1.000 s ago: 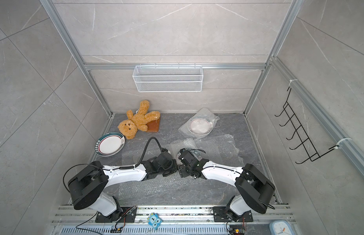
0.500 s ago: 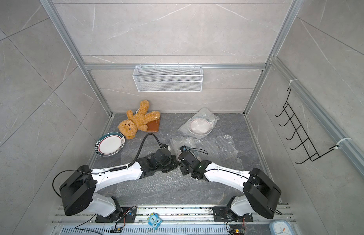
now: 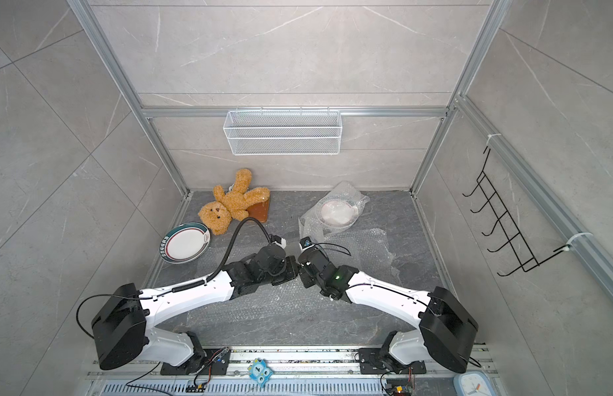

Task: Unpack dinner plates from bubble wrap
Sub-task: Unwrap the bubble wrap.

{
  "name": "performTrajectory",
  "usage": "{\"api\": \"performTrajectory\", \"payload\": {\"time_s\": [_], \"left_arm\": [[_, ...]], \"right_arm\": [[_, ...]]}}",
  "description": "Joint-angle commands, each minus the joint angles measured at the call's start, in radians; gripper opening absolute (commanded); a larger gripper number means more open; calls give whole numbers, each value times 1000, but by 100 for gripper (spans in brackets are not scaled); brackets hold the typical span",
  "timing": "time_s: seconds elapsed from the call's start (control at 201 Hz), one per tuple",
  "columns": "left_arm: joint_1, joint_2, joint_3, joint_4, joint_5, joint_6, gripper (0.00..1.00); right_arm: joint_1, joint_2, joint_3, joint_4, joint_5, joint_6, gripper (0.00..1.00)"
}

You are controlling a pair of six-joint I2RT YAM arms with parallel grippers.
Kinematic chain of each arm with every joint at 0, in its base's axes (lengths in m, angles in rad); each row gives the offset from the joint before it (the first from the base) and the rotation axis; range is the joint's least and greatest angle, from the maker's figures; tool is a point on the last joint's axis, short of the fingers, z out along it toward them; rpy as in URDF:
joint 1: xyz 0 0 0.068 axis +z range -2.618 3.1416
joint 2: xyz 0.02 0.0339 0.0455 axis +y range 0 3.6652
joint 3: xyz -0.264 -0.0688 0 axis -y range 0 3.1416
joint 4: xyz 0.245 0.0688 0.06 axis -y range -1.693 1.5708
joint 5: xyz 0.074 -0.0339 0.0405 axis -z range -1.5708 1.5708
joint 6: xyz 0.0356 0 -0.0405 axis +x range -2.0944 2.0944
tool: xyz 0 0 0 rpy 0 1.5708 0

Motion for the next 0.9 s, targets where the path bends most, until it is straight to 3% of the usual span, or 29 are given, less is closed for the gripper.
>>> {"api": "performTrajectory", "payload": {"time_s": [0.0,0.085,0.184,0.394,0.893], "left_arm": [[0,-14,33,-89,-34,61,14],[0,-2,46,-78,-26,69,30],[0,11,56,-59,-17,73,41],[0,44,81,-108,-88,57,52],[24,120,184,-115,-246,84,45]], "right_arm": [[2,-1,11,-83,-152,52,1],[3,3,18,-94,-154,52,1],[4,10,22,-97,-164,54,2],[5,12,19,-90,-182,62,0],[6,-6,-3,-93,-222,67,0]]}}
